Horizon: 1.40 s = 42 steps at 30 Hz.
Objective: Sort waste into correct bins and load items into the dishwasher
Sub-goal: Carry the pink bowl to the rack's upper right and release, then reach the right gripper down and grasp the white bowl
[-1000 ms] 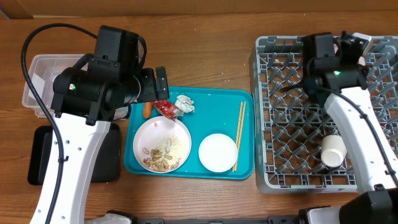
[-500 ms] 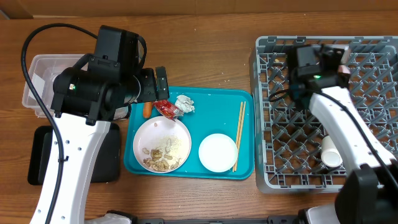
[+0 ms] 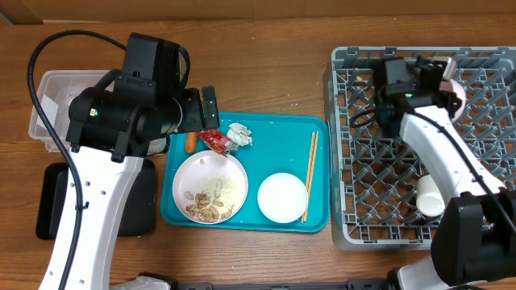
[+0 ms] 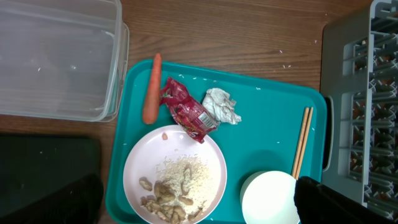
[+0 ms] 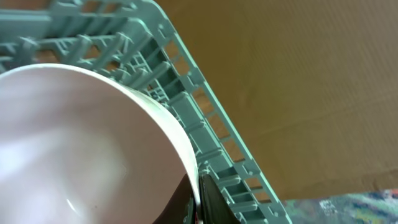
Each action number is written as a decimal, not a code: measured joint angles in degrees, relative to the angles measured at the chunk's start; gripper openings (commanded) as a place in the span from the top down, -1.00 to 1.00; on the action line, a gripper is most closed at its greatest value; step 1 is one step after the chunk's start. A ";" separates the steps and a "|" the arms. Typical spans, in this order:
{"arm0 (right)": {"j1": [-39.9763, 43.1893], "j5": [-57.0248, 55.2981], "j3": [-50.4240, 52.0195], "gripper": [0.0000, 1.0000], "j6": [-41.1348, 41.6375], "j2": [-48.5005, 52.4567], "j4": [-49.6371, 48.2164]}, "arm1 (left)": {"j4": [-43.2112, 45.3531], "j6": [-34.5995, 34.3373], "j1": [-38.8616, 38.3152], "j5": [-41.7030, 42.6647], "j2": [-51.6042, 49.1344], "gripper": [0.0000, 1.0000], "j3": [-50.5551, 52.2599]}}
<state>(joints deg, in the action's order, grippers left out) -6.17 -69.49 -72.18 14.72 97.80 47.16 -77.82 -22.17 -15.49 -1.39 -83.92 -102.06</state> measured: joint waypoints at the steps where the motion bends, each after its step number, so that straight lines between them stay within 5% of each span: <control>1: 0.28 0.17 0.00 0.92 0.00 0.04 0.00 | 0.00 0.00 0.00 0.00 0.00 -1.00 0.00; 24: -8.13 -6.12 -0.02 0.76 -0.20 5.46 2.14 | 0.00 0.00 0.00 0.00 0.00 -1.00 0.00; 27: -9.42 -5.73 -0.02 0.57 -0.33 5.73 3.19 | 0.00 0.00 0.00 0.00 0.00 -1.00 0.00; 32: -11.98 -5.57 0.02 -0.11 -0.61 5.84 5.29 | 0.02 0.00 0.00 -0.02 0.00 -1.00 0.00; 42: -23.91 -5.97 0.00 -0.53 -0.44 4.85 6.47 | 0.00 0.00 0.00 -0.02 0.00 -1.00 0.00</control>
<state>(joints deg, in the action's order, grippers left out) -30.09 -75.46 -72.18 14.28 102.65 53.63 -77.82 -22.17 -15.49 -1.41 -83.92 -102.06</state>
